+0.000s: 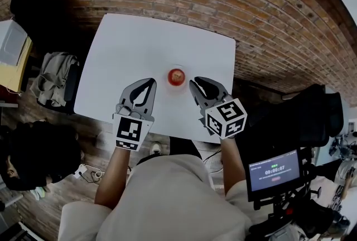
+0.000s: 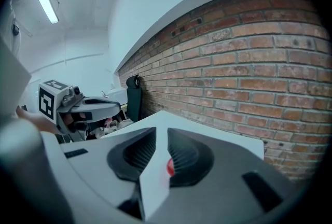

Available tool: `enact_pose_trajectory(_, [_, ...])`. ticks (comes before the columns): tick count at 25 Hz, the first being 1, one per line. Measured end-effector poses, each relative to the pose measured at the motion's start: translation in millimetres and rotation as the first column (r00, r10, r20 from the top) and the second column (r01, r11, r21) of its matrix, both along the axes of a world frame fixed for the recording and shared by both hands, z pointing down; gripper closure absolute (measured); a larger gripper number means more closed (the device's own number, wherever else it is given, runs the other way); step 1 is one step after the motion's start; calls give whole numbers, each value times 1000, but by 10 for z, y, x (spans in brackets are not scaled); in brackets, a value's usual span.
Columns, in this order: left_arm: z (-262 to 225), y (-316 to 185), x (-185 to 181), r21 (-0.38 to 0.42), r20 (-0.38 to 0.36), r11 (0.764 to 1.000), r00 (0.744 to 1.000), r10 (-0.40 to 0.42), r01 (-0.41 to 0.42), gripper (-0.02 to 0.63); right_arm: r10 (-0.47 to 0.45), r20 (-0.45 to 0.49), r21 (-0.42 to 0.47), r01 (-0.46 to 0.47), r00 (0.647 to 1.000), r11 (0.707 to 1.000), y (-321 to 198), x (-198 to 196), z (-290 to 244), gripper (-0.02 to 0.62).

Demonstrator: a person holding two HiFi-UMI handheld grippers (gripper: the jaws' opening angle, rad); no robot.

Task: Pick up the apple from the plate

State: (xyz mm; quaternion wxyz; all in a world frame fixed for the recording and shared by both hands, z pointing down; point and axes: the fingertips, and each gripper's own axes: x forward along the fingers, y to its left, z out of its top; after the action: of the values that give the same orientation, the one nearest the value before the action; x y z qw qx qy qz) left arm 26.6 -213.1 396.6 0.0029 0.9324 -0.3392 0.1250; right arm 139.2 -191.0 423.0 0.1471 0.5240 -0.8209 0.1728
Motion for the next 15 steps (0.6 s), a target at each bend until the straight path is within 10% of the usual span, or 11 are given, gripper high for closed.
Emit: enact_pose_trajectory(15, [145,-23,-94,-44,20,998,999,-38,39,600,-80,-2,-59,79,997,995,-183,-134,250,500])
